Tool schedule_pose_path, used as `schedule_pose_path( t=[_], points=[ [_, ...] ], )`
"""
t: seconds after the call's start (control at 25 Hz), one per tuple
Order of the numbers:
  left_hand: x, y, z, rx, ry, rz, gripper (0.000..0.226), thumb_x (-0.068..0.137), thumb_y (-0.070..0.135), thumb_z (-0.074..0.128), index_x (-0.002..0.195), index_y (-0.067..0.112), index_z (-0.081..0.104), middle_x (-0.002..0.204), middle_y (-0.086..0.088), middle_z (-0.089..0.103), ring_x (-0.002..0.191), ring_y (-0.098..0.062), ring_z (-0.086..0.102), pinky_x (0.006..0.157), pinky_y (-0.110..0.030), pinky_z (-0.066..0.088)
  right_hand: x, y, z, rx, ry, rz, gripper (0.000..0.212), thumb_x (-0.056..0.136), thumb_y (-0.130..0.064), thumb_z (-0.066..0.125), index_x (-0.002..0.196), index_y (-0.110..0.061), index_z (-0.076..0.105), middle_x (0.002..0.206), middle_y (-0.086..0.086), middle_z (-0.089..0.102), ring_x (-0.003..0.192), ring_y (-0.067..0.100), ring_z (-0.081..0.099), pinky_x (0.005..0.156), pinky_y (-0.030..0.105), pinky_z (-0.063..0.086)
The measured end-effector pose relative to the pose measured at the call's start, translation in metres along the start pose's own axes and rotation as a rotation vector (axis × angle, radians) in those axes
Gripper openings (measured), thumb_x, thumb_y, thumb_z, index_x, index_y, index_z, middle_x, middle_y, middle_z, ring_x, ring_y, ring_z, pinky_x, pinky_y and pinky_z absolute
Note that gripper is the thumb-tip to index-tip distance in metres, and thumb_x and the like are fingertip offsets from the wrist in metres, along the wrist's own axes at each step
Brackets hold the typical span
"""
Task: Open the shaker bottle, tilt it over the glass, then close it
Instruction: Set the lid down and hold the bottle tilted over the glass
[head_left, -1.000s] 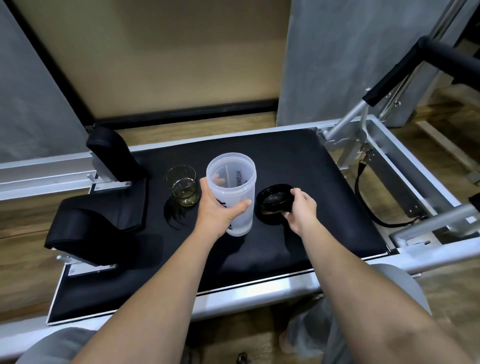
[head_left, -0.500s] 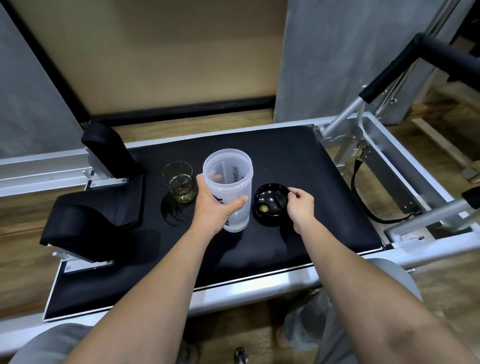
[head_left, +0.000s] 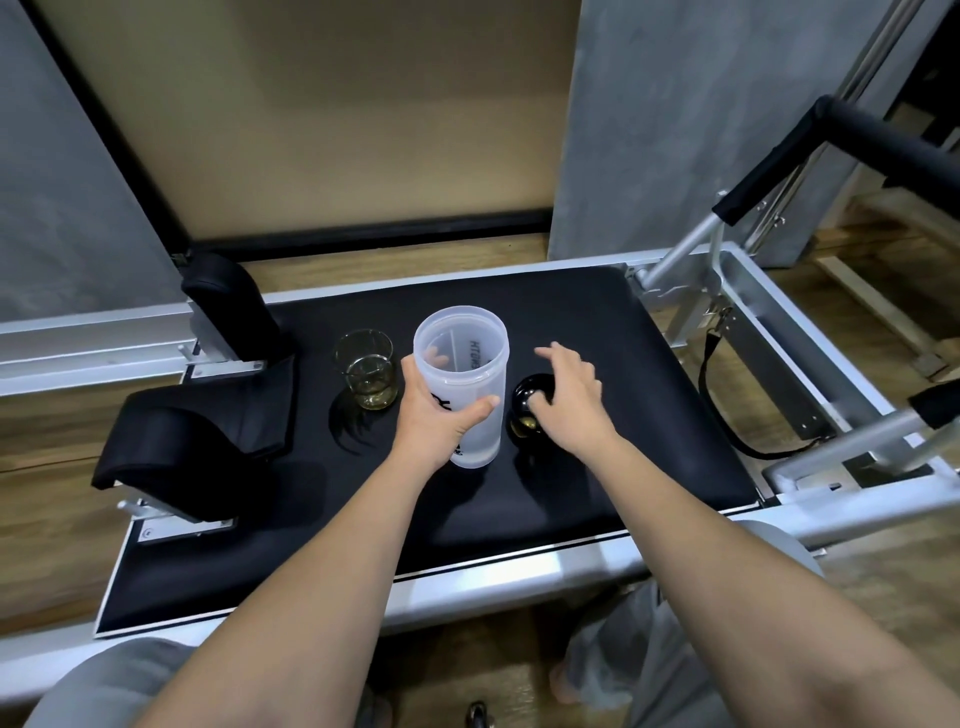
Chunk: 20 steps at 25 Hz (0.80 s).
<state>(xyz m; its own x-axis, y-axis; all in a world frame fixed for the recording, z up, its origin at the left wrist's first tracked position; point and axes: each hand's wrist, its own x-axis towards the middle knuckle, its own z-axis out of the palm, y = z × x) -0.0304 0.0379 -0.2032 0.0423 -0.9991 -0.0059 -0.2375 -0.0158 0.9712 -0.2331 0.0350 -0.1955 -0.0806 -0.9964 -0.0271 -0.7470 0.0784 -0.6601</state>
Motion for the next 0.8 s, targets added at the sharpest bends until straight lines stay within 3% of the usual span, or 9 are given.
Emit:
schedule_pose_path(
  t=[0.12,0.2,0.28,0.4,0.52,0.64,0.8],
  points=[
    [0.004,0.005,-0.003,-0.007,0.023,-0.007,0.087,0.068,0.027,0.098,0.133,0.033,0.04,0.136,0.006,0.054,0.126,-0.008,0.056,0.101,-0.028,0.049,-0.008,-0.021,0.004,-0.031,-0.276,-0.09,0.094,0.084,-0.025,0.072,0.161,-0.032,0.018,0.173,0.002,0.013,0.155,0.029,0.019,0.124,0.05,0.021],
    [0.005,0.012,-0.007,-0.027,0.054,-0.021,0.085,0.068,0.023,0.098,0.131,0.03,0.042,0.134,0.003,0.057,0.123,-0.011,0.058,0.101,-0.026,0.051,-0.009,-0.035,0.013,0.056,-0.341,-0.098,0.104,0.073,-0.037,0.081,0.155,-0.043,0.017,0.165,-0.001,0.026,0.15,0.027,0.032,0.119,0.054,0.035],
    [0.004,0.021,-0.01,-0.046,0.07,-0.037,0.08,0.071,0.017,0.097,0.128,0.028,0.043,0.126,0.008,0.058,0.114,0.0,0.059,0.086,-0.01,0.052,-0.007,-0.045,0.024,0.262,-0.326,-0.083,0.107,0.062,-0.043,0.092,0.147,-0.047,0.028,0.15,-0.007,0.044,0.137,0.019,0.051,0.106,0.051,0.052],
    [0.002,0.032,-0.016,-0.097,0.089,-0.046,0.076,0.072,0.015,0.096,0.127,0.027,0.046,0.118,0.016,0.059,0.108,0.005,0.059,0.073,-0.007,0.052,-0.004,-0.052,0.032,0.401,-0.27,-0.158,0.101,0.066,-0.021,0.096,0.141,-0.038,0.032,0.136,-0.018,0.054,0.122,0.004,0.062,0.096,0.031,0.059],
    [0.004,0.045,-0.021,-0.158,0.125,-0.072,0.075,0.071,0.018,0.096,0.13,0.022,0.05,0.12,0.01,0.064,0.109,-0.003,0.064,0.081,-0.017,0.056,-0.01,-0.055,0.033,0.481,-0.225,-0.109,0.116,0.06,-0.032,0.1,0.148,-0.041,0.025,0.136,-0.018,0.056,0.12,0.006,0.064,0.092,0.033,0.06],
    [0.008,0.052,-0.025,-0.206,0.147,-0.102,0.082,0.065,0.033,0.097,0.134,0.023,0.052,0.126,0.005,0.067,0.115,-0.012,0.067,0.094,-0.037,0.06,-0.017,-0.064,0.031,0.447,-0.172,-0.118,0.117,0.06,-0.044,0.097,0.15,-0.039,0.022,0.136,-0.015,0.053,0.119,0.006,0.06,0.09,0.034,0.057],
    [0.006,0.06,-0.03,-0.243,0.151,-0.193,0.084,0.074,0.041,0.092,0.14,0.018,0.046,0.129,0.004,0.064,0.115,-0.012,0.065,0.09,-0.031,0.056,-0.011,-0.075,0.024,0.366,-0.141,-0.147,0.106,0.062,-0.041,0.091,0.147,-0.041,0.028,0.137,-0.011,0.053,0.121,0.011,0.059,0.093,0.044,0.059]
  ],
)
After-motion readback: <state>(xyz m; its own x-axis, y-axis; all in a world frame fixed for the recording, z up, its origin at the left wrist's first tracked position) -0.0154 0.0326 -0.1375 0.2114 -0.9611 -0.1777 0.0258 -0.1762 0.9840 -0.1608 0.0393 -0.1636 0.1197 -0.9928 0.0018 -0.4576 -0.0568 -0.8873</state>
